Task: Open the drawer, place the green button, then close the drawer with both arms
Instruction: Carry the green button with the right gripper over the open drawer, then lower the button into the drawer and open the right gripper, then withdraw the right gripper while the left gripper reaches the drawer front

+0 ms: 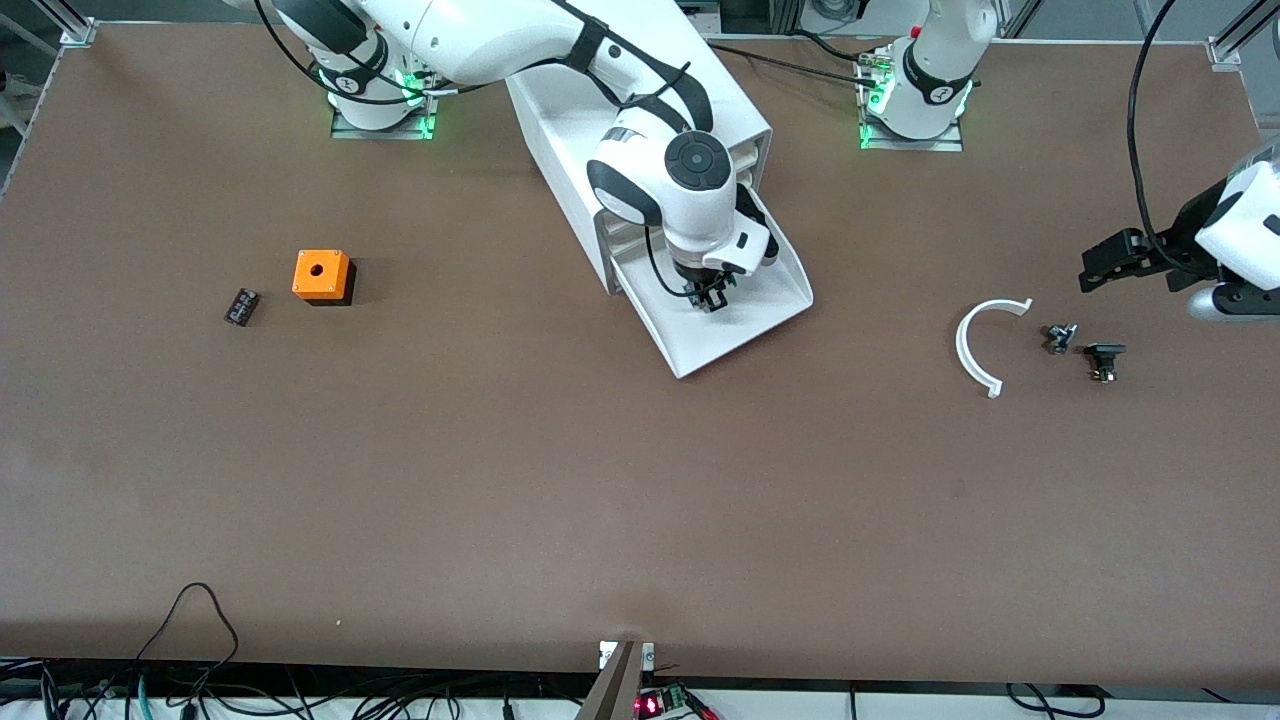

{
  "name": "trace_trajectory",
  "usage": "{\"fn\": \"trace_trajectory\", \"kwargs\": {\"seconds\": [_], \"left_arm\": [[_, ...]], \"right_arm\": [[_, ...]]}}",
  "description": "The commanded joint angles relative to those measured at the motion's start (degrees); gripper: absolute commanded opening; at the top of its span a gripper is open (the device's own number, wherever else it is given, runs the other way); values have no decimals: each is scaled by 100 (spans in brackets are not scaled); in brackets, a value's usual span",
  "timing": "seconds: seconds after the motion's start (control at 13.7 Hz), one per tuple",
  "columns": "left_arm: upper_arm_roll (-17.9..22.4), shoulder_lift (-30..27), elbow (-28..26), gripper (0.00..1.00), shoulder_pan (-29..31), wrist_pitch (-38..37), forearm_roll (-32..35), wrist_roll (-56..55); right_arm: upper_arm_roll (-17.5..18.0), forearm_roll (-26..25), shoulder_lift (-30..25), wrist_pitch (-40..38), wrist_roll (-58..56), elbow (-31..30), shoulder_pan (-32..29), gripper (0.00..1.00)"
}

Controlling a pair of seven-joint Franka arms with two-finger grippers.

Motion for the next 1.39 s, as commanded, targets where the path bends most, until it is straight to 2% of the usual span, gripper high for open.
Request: {"fn": "trace_trajectory", "kwargs": {"seconds": [0.0,0.07,0.15,0.51,0.66,0.95,1.1,1.32], "left_arm": [[-11,80,175,100,-10,137,100,-117],[-11,88,175,100,-10,137,91,-117],[-11,88,175,100,-10,137,91,-117],[-11,132,166,100,-10,224,82,-82],[-28,263,0,100,-71,671,82,-29],[-55,343,-281,100,-317,1059,-145,-248],[-98,405,-614,100,-510,1445,-172,-834],[-493,475,-1456,100,-581,2532,-164,-1950]], "right_arm": [[56,-118,98,-84,198,36,74,37],[56,-109,98,-66,225,18,74,53],[56,-100,89,-66,312,18,66,99],[135,-91,-455,-224,1225,377,-92,100],[135,-65,-587,-215,1367,536,-259,100],[117,-65,-1026,-268,1692,528,-768,100],[56,-65,-1290,-268,2461,501,-1058,100],[-400,-74,-1703,-277,3938,90,-1409,100]]}}
